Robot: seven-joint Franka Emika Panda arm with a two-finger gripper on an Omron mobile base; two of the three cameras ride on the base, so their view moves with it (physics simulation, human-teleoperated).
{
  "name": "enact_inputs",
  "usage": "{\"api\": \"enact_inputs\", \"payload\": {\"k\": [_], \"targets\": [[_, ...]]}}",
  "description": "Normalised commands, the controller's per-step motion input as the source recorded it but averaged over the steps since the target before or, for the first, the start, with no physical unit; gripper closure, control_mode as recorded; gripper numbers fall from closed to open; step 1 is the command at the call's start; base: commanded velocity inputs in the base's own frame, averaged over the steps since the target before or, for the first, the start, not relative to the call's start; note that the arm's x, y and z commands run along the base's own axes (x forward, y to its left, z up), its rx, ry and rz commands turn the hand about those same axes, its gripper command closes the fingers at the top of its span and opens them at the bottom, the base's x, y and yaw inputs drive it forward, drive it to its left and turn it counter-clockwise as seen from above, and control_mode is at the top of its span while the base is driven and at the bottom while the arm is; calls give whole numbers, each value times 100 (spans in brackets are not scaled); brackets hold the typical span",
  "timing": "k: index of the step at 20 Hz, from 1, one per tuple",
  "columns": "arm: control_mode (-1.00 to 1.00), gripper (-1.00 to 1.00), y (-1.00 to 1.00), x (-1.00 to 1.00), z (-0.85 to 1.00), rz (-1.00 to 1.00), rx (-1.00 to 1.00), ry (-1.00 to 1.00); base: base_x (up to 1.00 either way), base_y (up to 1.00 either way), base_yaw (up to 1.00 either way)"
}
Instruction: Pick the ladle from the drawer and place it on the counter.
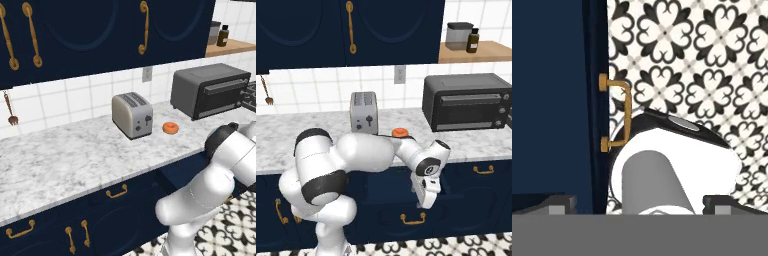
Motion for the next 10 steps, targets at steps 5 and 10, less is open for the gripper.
{"api": "enact_inputs", "payload": {"k": [5, 10], "targets": [[-100, -100, 0, 26, -58, 0, 0, 0, 0, 0, 0], [-100, -100, 0, 25, -32, 0, 0, -6, 0, 0, 0]]}}
